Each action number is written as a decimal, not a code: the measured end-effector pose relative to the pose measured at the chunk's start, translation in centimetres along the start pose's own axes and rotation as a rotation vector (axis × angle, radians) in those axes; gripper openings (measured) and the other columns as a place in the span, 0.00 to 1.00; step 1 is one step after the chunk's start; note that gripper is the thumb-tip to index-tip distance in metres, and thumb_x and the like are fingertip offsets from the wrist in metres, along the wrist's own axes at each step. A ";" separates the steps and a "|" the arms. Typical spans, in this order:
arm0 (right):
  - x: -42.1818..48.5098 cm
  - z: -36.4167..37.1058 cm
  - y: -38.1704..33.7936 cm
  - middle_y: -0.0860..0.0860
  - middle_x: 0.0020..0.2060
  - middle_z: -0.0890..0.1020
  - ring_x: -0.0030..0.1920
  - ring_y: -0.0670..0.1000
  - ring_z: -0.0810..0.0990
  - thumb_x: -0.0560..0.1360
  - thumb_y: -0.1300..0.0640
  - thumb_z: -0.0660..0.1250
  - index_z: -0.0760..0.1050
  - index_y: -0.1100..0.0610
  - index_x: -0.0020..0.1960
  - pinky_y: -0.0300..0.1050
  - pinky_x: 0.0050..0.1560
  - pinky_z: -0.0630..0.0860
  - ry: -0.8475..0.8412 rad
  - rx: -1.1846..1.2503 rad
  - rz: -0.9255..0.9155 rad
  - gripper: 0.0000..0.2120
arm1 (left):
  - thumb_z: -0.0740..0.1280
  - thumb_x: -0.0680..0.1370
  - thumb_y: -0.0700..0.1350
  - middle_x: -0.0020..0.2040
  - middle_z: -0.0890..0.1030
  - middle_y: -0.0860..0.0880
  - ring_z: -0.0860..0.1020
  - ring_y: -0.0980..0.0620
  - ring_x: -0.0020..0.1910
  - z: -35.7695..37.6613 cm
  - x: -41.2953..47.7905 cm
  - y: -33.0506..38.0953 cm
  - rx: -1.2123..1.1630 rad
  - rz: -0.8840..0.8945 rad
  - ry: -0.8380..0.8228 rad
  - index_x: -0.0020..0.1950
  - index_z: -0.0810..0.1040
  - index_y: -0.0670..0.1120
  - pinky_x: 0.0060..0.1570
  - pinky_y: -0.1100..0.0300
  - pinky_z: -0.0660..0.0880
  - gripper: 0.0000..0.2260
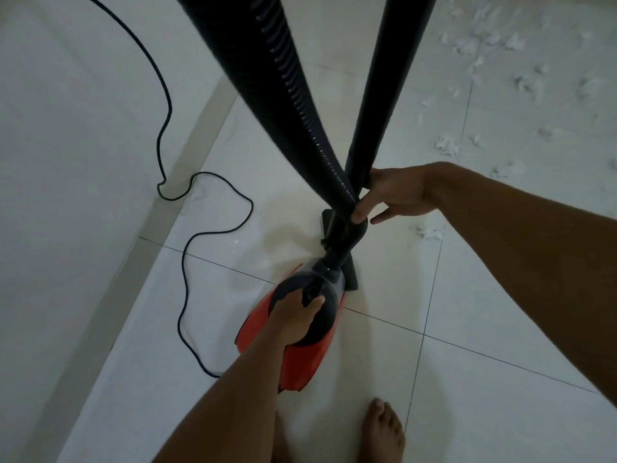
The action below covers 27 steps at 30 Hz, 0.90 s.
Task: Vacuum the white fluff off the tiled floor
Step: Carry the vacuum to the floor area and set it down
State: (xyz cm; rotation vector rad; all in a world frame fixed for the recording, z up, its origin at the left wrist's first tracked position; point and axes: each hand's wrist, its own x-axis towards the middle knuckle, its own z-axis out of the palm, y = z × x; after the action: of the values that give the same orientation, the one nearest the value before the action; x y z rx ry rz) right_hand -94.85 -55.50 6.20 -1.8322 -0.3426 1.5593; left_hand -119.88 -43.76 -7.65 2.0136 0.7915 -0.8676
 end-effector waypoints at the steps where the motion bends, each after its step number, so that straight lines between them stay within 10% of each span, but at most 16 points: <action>1: -0.4 -0.4 0.0 0.47 0.66 0.74 0.64 0.49 0.74 0.73 0.68 0.70 0.71 0.42 0.60 0.55 0.67 0.73 0.012 0.040 0.004 0.26 | 0.57 0.83 0.61 0.56 0.81 0.35 0.82 0.37 0.53 0.0 0.0 0.1 -0.005 -0.008 0.000 0.74 0.67 0.41 0.52 0.46 0.79 0.29; 6: -1.5 -0.8 1.2 0.48 0.66 0.75 0.66 0.52 0.74 0.77 0.52 0.73 0.71 0.50 0.69 0.54 0.66 0.75 0.199 0.096 -0.001 0.23 | 0.57 0.82 0.62 0.49 0.79 0.44 0.81 0.45 0.48 0.1 0.0 0.2 -0.033 -0.019 -0.005 0.78 0.63 0.42 0.52 0.50 0.79 0.31; 12: 0.3 3.3 1.1 0.51 0.49 0.77 0.45 0.53 0.76 0.81 0.47 0.67 0.67 0.58 0.70 0.45 0.48 0.72 0.947 -0.173 -0.266 0.23 | 0.68 0.74 0.60 0.62 0.75 0.46 0.76 0.44 0.59 -0.9 -1.7 -1.5 0.092 0.137 0.098 0.74 0.63 0.51 0.58 0.48 0.77 0.32; 16: 1.2 4.6 1.0 0.52 0.46 0.77 0.44 0.56 0.79 0.82 0.48 0.65 0.67 0.60 0.68 0.52 0.47 0.77 1.022 -0.246 -0.313 0.21 | 0.72 0.63 0.53 0.70 0.62 0.47 0.68 0.41 0.67 -1.4 -4.1 -7.3 0.380 0.175 0.114 0.77 0.51 0.60 0.61 0.41 0.73 0.47; 27: 2.3 6.7 4.3 0.58 0.53 0.81 0.44 0.54 0.75 0.82 0.47 0.65 0.67 0.60 0.68 0.49 0.46 0.73 1.096 -0.232 -0.245 0.22 | 0.75 0.74 0.46 0.82 0.45 0.46 0.65 0.43 0.74 2.0 -3.1 -11.3 0.427 0.303 0.296 0.77 0.32 0.67 0.57 0.47 0.80 0.55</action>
State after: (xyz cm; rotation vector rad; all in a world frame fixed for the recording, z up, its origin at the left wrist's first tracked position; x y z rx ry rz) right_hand -101.64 -54.96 1.44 -2.4018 -0.2026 0.2170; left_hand -130.96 -40.57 -10.78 2.5995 0.4581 -0.6034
